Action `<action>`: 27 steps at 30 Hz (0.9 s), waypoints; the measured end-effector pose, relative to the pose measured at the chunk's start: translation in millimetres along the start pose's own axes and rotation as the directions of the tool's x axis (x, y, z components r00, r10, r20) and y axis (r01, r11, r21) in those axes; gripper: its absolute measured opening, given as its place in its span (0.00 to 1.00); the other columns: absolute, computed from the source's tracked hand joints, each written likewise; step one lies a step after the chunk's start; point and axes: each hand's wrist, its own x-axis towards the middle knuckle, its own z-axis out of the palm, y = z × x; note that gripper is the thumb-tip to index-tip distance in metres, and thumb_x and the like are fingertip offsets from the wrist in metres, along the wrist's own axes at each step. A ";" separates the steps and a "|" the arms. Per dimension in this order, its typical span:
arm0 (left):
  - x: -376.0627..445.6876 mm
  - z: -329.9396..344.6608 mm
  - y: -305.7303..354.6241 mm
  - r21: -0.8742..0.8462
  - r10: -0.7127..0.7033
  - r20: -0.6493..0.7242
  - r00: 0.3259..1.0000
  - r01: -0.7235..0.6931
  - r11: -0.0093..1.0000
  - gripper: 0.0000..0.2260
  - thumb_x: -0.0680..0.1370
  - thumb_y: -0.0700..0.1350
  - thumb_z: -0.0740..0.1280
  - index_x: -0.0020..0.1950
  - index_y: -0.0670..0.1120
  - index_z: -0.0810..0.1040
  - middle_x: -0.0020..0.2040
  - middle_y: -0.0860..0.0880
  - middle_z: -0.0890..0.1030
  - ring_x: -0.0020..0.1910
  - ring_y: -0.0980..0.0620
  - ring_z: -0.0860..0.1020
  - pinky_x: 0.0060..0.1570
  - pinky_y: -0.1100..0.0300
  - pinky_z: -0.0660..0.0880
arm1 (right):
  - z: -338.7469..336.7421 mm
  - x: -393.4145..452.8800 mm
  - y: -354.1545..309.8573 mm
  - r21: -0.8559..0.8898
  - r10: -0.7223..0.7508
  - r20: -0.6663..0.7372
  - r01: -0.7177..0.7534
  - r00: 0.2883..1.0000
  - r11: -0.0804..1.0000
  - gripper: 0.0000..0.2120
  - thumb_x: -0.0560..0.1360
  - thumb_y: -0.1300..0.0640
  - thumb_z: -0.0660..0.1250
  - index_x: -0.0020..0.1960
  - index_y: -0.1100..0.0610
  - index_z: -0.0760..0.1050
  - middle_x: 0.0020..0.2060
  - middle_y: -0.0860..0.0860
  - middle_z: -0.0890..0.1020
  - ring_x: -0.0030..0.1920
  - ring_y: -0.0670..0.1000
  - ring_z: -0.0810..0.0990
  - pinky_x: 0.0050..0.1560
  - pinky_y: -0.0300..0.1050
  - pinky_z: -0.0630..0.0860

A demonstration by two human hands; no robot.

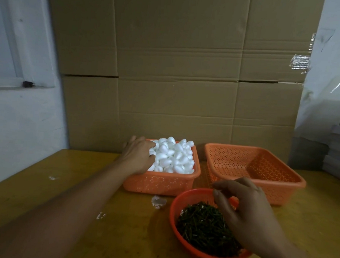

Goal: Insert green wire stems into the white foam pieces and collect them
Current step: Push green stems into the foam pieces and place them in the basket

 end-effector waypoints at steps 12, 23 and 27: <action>4.4 6.2 4.0 0.047 -0.028 0.009 1.000 0.027 0.999 0.08 0.80 0.48 0.62 0.53 0.49 0.80 0.58 0.47 0.73 0.63 0.44 0.70 0.61 0.49 0.67 | 0.2 0.3 3.8 -0.020 -0.015 0.005 0.015 1.000 1.000 0.15 0.75 0.43 0.62 0.57 0.42 0.81 0.39 0.30 0.74 0.48 0.35 0.74 0.54 0.45 0.69; -6.5 1.6 5.1 -0.153 0.030 -0.094 0.995 -0.044 0.987 0.10 0.78 0.43 0.67 0.59 0.49 0.80 0.52 0.50 0.73 0.59 0.46 0.73 0.57 0.48 0.74 | 0.5 0.0 3.0 -0.027 -0.024 0.014 0.025 1.000 0.999 0.14 0.75 0.42 0.62 0.56 0.43 0.81 0.38 0.29 0.74 0.48 0.34 0.74 0.53 0.43 0.67; -16.6 -1.2 14.2 -0.240 0.023 -0.156 0.988 -0.061 0.969 0.11 0.78 0.40 0.68 0.59 0.48 0.79 0.56 0.48 0.76 0.55 0.47 0.76 0.53 0.48 0.76 | 0.6 -0.2 2.3 -0.032 -0.022 0.013 0.022 1.000 0.999 0.14 0.75 0.43 0.63 0.56 0.42 0.81 0.38 0.29 0.73 0.48 0.33 0.73 0.53 0.43 0.67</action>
